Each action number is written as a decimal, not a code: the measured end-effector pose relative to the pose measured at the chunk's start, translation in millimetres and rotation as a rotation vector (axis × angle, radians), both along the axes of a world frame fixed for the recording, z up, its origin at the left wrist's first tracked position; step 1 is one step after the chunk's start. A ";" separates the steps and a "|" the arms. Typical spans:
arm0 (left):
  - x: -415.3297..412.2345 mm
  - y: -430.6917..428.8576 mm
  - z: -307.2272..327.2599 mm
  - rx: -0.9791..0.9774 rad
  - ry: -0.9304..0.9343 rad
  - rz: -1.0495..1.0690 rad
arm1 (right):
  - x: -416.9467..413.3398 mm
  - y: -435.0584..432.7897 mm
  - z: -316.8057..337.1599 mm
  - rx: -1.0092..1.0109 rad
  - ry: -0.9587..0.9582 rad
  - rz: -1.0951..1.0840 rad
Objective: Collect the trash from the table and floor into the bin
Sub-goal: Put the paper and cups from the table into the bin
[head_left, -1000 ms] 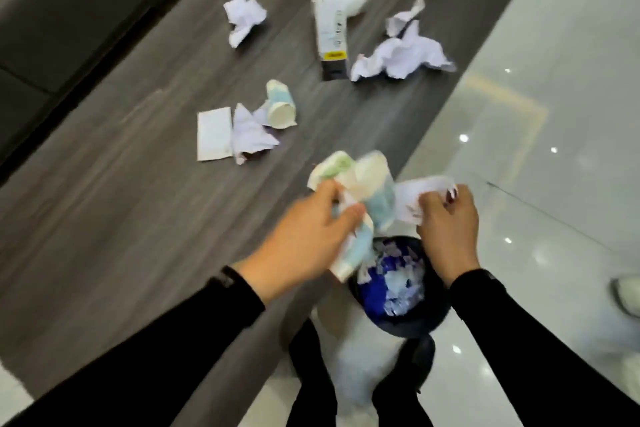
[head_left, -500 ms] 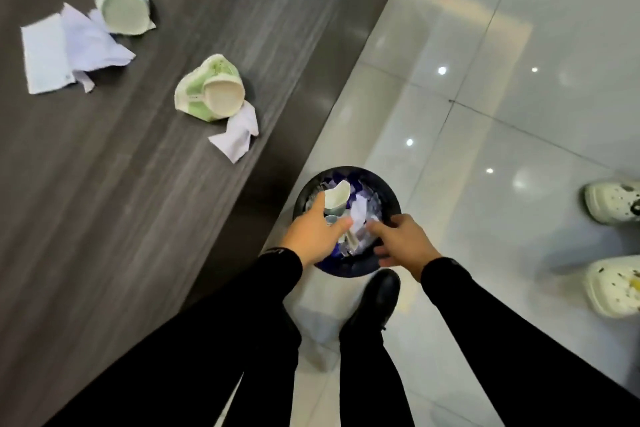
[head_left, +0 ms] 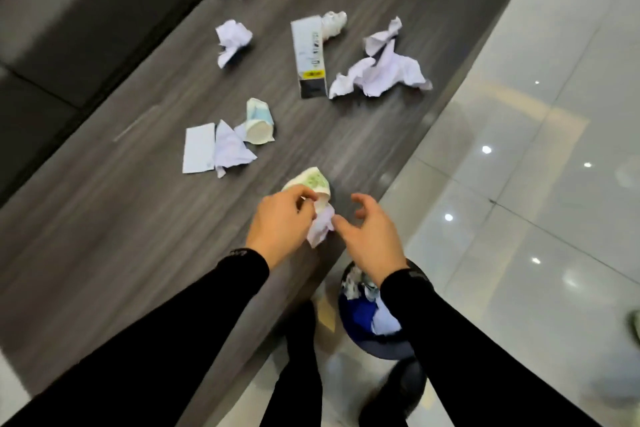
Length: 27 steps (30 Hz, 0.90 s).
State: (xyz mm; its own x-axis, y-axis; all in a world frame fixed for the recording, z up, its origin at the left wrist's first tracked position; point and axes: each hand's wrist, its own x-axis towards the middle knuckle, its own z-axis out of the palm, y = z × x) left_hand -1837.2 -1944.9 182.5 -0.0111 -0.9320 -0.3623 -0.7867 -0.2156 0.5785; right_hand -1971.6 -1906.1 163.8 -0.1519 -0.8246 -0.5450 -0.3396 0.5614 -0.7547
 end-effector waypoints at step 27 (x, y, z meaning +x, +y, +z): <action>139.2 -124.8 -72.1 -0.083 -0.110 0.337 | 88.4 -152.5 -18.8 -0.322 -0.059 -0.448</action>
State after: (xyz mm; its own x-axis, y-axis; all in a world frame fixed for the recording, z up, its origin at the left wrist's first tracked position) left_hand -1698.0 -2069.8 110.5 0.3363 -0.9031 -0.2669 -0.7378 -0.4288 0.5213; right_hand -1883.2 -2058.6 145.0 -0.5032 -0.8125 -0.2944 -0.0722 0.3790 -0.9226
